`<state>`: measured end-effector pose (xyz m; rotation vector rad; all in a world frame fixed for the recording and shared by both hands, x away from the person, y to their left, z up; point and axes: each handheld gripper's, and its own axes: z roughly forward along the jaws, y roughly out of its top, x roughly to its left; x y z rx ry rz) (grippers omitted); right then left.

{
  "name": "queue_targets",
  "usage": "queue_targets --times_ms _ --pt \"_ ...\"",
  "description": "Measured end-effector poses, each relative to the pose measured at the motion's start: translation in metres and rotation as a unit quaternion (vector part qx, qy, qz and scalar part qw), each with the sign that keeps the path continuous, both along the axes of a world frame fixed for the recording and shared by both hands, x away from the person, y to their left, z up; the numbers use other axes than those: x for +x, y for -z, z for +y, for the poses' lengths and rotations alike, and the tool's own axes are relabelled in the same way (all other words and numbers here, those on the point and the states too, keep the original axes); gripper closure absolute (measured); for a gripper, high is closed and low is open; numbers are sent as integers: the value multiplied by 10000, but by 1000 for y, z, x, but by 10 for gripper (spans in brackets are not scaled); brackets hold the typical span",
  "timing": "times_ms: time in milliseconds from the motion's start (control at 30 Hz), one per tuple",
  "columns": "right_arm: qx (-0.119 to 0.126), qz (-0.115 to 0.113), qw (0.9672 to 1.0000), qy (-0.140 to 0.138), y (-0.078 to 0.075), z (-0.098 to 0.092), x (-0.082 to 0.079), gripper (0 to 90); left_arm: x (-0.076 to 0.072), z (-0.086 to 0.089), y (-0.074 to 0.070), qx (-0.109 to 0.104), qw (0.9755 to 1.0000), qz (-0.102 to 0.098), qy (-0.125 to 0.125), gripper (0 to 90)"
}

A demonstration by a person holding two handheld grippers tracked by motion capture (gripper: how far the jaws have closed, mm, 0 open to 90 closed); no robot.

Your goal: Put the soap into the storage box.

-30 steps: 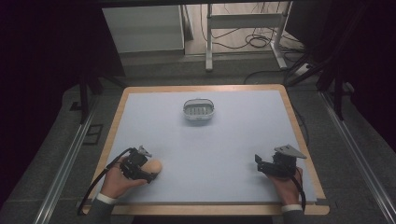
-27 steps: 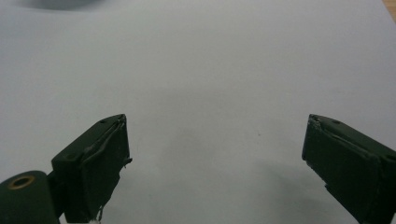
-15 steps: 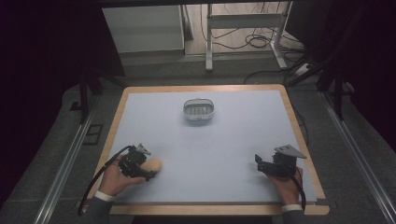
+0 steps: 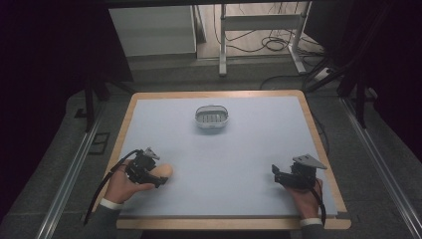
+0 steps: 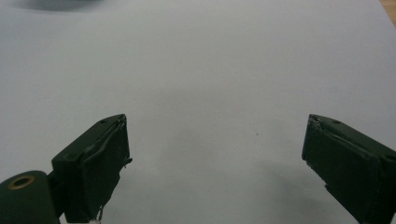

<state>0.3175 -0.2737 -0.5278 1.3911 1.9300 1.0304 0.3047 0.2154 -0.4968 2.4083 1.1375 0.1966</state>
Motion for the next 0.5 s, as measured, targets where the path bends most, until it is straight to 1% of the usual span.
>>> queue_targets --times_ms 500 --pt "-3 2 10000 10 0 0 0 75 5 -2 -4 -3 10000 -27 16 316"
